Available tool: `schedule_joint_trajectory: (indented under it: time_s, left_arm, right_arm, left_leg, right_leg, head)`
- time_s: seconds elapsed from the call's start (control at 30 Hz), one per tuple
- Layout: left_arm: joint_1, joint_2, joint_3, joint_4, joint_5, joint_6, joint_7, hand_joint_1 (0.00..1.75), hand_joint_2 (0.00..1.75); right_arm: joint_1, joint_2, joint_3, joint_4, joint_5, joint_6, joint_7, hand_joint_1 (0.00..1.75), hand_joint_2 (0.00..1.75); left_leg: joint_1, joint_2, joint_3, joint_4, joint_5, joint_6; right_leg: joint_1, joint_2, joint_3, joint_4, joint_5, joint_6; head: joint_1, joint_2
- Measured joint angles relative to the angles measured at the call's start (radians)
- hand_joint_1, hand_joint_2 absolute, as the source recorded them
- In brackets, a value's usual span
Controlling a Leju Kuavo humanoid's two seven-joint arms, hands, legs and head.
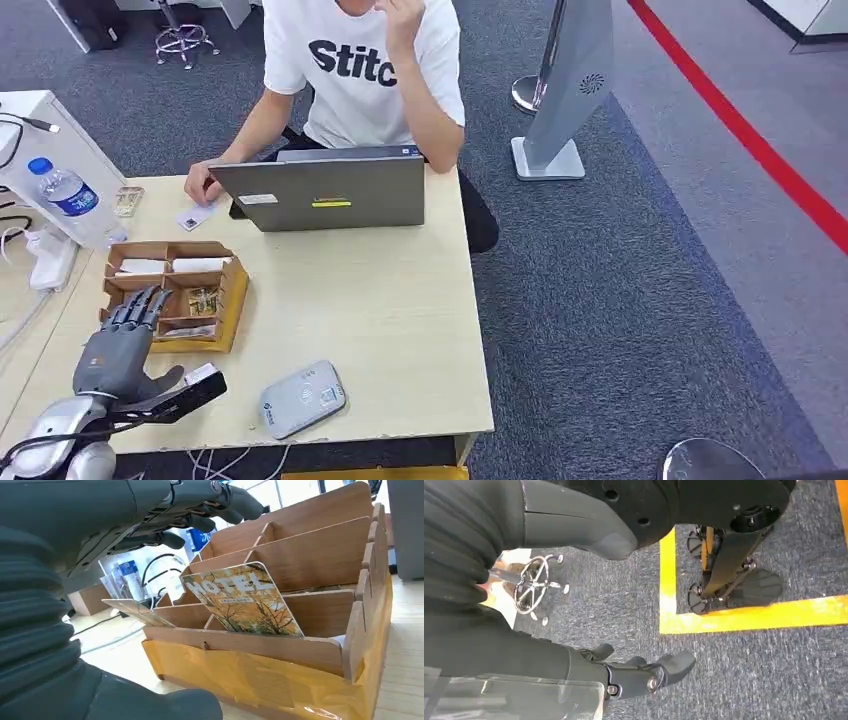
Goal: Pass the card to the sensor for recognition and then transmit it.
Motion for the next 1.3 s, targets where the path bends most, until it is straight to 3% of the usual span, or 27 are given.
schedule_joint_trajectory:
  time_s: [0.8,0.83,1.07,1.3]
  left_arm:
    - [0.004,-0.016,-0.031,-0.019,0.001,-0.002,-0.01,0.0,1.75]
    - [0.004,-0.016,-0.031,-0.019,0.001,-0.002,-0.01,1.71,1.75]
    - [0.009,-0.015,-0.031,-0.027,0.009,-0.029,-0.01,1.75,1.75]
    - [0.01,-0.015,-0.031,-0.034,0.01,-0.031,-0.01,1.75,1.75]
  right_arm:
    - [0.0,0.008,0.0,0.0,0.002,-0.003,0.0,0.0,1.75]
    - [0.0,0.008,0.0,0.0,0.002,-0.003,0.0,0.0,1.75]
    - [0.0,-0.004,0.0,0.0,0.02,0.047,-0.002,0.0,1.75]
    - [0.0,-0.016,0.0,0.0,0.021,0.052,-0.003,0.0,1.75]
  left_leg:
    - [0.0,0.0,0.0,0.0,0.0,0.0]
    - [0.0,0.0,0.0,0.0,0.0,0.0]
    - [0.0,0.0,0.0,0.0,0.0,0.0]
    - [0.0,0.0,0.0,0.0,0.0,0.0]
  right_leg:
    - [0.0,0.0,0.0,0.0,0.0,0.0]
    - [0.0,0.0,0.0,0.0,0.0,0.0]
    - [0.0,0.0,0.0,0.0,0.0,0.0]
    - [0.0,0.0,0.0,0.0,0.0,0.0]
  head:
    - [0.0,0.0]
    - [0.0,0.0]
    - [0.0,0.0]
    - [0.0,0.0]
